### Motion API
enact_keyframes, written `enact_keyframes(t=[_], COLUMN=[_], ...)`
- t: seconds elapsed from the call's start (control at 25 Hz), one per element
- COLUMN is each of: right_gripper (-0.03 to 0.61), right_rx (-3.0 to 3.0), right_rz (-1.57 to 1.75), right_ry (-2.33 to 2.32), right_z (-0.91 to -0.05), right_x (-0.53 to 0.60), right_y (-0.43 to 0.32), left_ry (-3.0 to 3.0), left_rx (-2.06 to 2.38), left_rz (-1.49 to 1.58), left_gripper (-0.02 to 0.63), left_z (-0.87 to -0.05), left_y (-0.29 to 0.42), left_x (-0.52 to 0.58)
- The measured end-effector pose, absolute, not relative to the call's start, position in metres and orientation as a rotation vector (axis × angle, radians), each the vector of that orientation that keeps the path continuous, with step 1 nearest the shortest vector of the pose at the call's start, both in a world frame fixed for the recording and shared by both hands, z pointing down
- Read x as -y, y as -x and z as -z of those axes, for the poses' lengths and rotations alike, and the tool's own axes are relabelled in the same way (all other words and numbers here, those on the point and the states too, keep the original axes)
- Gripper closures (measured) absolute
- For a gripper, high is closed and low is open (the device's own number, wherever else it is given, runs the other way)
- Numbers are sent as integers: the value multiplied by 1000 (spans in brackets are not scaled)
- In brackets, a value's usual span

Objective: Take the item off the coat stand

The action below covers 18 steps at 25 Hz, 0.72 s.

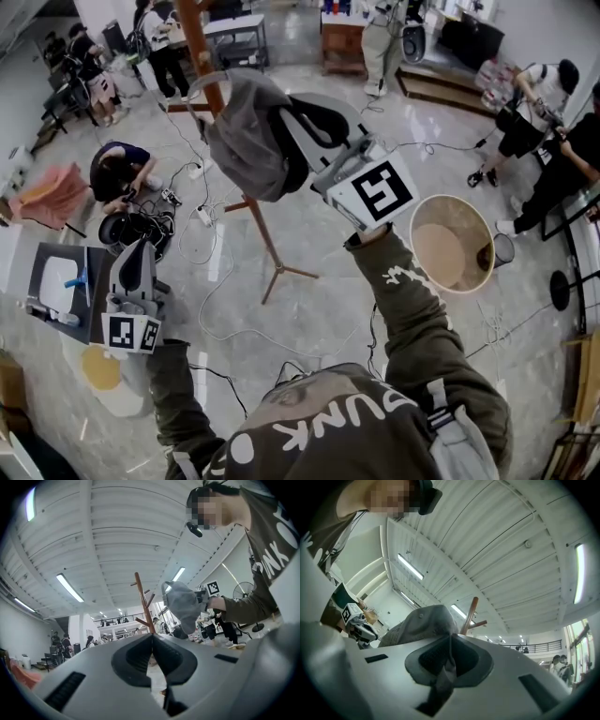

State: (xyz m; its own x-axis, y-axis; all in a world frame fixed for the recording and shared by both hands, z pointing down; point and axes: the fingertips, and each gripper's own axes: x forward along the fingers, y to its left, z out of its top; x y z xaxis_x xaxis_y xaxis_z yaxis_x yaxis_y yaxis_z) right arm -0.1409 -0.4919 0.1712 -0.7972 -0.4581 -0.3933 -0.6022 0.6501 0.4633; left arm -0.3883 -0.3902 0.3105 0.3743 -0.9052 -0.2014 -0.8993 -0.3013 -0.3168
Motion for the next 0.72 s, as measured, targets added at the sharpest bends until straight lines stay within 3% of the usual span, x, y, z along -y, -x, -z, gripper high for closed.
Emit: enact_keyframes(t=[0.72], right_gripper=[555], right_rx=[-2761], right_rz=[-491], right_ry=[1061], right_z=[-328], right_x=[449], right_y=[59], left_ry=[2305], left_rx=[-1532], left_rz=[-3], left_gripper=[609], left_z=[-314], left_y=[358], left_x=[366])
